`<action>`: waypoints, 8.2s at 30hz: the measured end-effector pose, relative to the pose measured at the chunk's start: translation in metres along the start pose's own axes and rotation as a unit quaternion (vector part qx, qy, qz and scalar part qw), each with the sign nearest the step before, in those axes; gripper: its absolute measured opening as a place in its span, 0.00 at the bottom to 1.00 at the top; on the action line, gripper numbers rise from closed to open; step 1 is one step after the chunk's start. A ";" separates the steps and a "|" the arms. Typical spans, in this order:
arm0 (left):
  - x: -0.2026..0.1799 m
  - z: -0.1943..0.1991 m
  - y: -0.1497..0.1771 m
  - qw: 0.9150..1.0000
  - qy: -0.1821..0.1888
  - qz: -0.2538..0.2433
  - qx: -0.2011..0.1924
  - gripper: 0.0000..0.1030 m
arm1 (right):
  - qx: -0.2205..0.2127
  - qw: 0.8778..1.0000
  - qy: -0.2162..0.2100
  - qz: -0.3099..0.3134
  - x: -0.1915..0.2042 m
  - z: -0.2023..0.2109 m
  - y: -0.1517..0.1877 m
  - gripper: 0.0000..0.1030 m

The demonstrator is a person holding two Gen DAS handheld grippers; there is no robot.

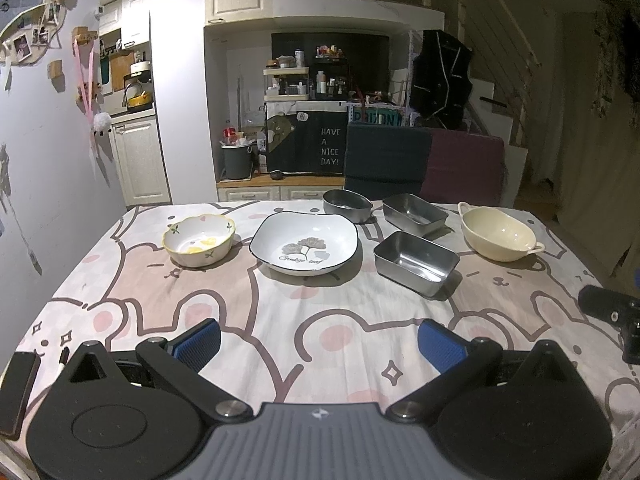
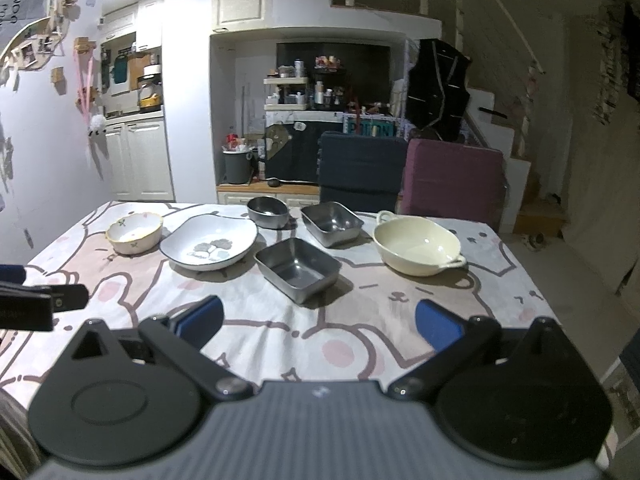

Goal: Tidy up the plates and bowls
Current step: 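Move both grippers forward to the rim of the white ginkgo plate, then close the right gripper on the plate rim while the left gripper closes on it too, then lift the white ginkgo plate off the table with both grippers, then carry the plate across the table, lower it and open both grippers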

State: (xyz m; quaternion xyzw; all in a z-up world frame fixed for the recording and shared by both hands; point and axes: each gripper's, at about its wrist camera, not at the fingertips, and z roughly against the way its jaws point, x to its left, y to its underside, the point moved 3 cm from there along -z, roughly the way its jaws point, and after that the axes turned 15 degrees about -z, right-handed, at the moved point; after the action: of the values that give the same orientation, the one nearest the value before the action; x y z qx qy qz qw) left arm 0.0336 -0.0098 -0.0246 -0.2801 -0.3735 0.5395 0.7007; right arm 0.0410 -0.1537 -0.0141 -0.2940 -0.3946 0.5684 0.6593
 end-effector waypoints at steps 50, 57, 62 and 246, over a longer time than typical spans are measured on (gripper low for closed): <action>0.161 -0.276 -0.142 1.000 0.007 0.028 -0.008 1.00 | 0.024 0.994 -0.104 -0.023 0.072 -0.283 -0.144 1.00; 0.179 -0.321 -0.119 0.997 0.037 0.067 0.017 1.00 | 0.089 0.988 -0.105 -0.062 0.076 -0.351 -0.120 1.00; 0.184 -0.341 -0.106 0.995 0.054 0.071 0.036 1.00 | 0.164 0.974 -0.095 -0.120 0.073 -0.403 -0.097 1.00; 0.099 -0.220 0.049 0.954 0.154 0.082 0.243 0.17 | 0.362 0.925 -0.090 -0.066 0.029 -0.241 0.050 0.19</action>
State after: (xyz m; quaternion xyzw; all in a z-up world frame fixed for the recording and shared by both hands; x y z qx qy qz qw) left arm 0.2025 0.1008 -0.1657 -0.2106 -0.0938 0.6201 0.7499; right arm 0.2224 -0.1013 -0.1743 0.0443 -0.2381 0.6520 0.7185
